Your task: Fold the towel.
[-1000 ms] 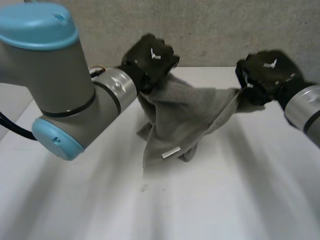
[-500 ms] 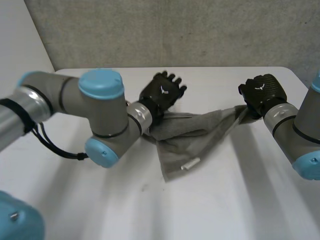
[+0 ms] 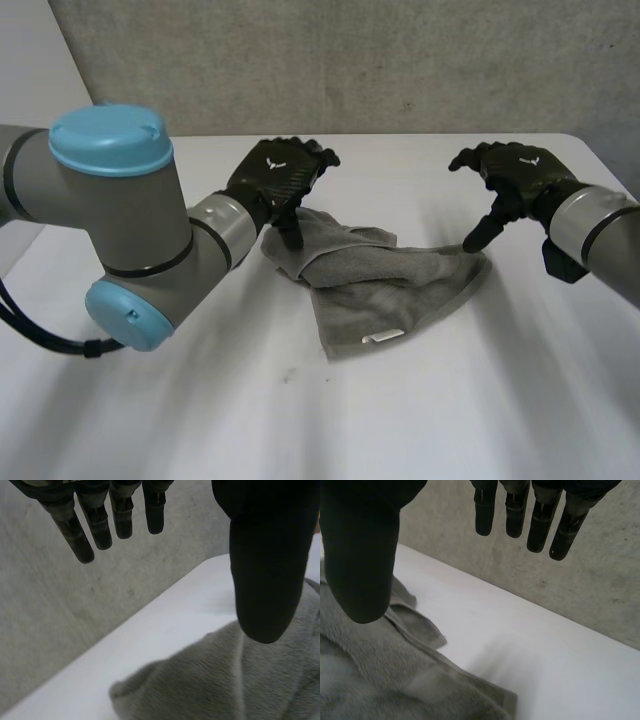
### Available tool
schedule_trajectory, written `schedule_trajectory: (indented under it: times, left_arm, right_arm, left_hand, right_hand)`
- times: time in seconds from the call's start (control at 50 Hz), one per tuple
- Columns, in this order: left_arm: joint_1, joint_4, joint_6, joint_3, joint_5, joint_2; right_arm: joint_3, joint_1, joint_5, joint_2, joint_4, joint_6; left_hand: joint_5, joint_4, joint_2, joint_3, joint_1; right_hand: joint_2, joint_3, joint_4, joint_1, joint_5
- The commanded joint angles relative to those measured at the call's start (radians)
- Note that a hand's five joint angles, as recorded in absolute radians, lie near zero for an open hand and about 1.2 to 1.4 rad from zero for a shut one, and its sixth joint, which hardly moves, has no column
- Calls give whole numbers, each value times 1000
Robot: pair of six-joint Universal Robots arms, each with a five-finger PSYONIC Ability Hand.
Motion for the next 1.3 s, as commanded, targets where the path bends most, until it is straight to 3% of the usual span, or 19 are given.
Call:
schedule_trajectory:
  times: [0.02, 0.18, 0.42, 0.52, 0.56, 0.68, 0.72, 0.76, 0.86, 1.0, 1.04, 1.06, 1.1, 1.14, 1.22, 1.3]
  left_arm:
    - [-1, 18, -212, -17, -75, -50]
    - [-3, 58, -239, 24, -126, -162]
    - [-3, 53, -239, 88, -128, -291]
    - [-3, 58, -239, 110, -126, -299]
    - [-1, 59, -237, 133, -126, -300]
    - [2, 58, -235, 156, -120, -302]
    - [2, 59, -231, 157, -117, -302]
    - [2, 59, -228, 162, -117, -308]
    - [3, 58, -219, 223, -119, -337]
    - [55, 55, -62, 496, -112, -368]
    - [90, 59, 20, 690, -102, -365]
    - [91, 59, 21, 691, -102, -365]
    - [101, 73, 65, 855, -53, -356]
    - [103, 90, 67, 912, -9, -351]
    - [103, 104, 67, 924, 69, -314]
    - [104, 95, 68, 754, 104, -248]
  right_arm:
    - [-173, -32, -88, 138, 93, 73]
    - [-267, -23, -91, 276, 133, 53]
    - [-301, -17, -83, 379, 133, -28]
    - [-307, 9, -77, 420, 131, -64]
    - [-319, 25, -64, 449, 131, -83]
    - [-345, 40, -39, 486, 131, -108]
    - [-365, 49, -24, 500, 128, -131]
    - [-379, 52, -14, 502, 124, -142]
    - [-438, 55, 41, 494, 107, -183]
    - [-543, 91, 179, 400, -119, -315]
    - [-531, 107, 239, 312, -337, -405]
    - [-531, 108, 239, 312, -338, -406]
    - [-471, 135, 259, 218, -562, -459]
    - [-427, 150, 256, 177, -644, -476]
    - [-337, 178, 230, 126, -703, -487]
    - [-206, 204, 199, 109, -697, -490]
  left_hand:
    - [137, 129, 129, 129, 129]
    - [169, 161, 162, 161, 162]
    - [257, 249, 250, 249, 250]
    - [486, 478, 479, 478, 479]
    - [755, 747, 748, 747, 748]
    - [929, 921, 922, 922, 922]
    - [1070, 1062, 1062, 1062, 1062]
    - [1146, 1138, 1139, 1138, 1139]
    - [1161, 1153, 1154, 1153, 1154]
    - [1161, 1153, 1154, 1153, 1154]
    - [1161, 1153, 1154, 1153, 1154]
    - [1161, 1153, 1154, 1153, 1154]
    - [1161, 1153, 1154, 1153, 1154]
    - [1161, 1153, 1154, 1153, 1154]
    - [1161, 1153, 1154, 1153, 1154]
    - [1109, 1101, 1102, 1101, 1102]
  right_hand:
    - [61, 78, 70, 94, 80]
    - [132, 148, 140, 165, 151]
    - [232, 248, 240, 265, 251]
    - [373, 389, 381, 406, 392]
    - [495, 512, 504, 528, 514]
    - [684, 700, 692, 717, 703]
    - [1011, 1027, 1019, 1044, 1030]
    - [1102, 1118, 1110, 1135, 1121]
    - [1103, 1119, 1111, 1136, 1122]
    - [1103, 1119, 1111, 1136, 1122]
    - [1103, 1119, 1111, 1136, 1122]
    - [1103, 1119, 1111, 1136, 1122]
    - [1103, 1119, 1111, 1136, 1122]
    - [1103, 1119, 1111, 1136, 1122]
    - [1103, 1119, 1111, 1136, 1122]
    - [1103, 1119, 1111, 1136, 1122]
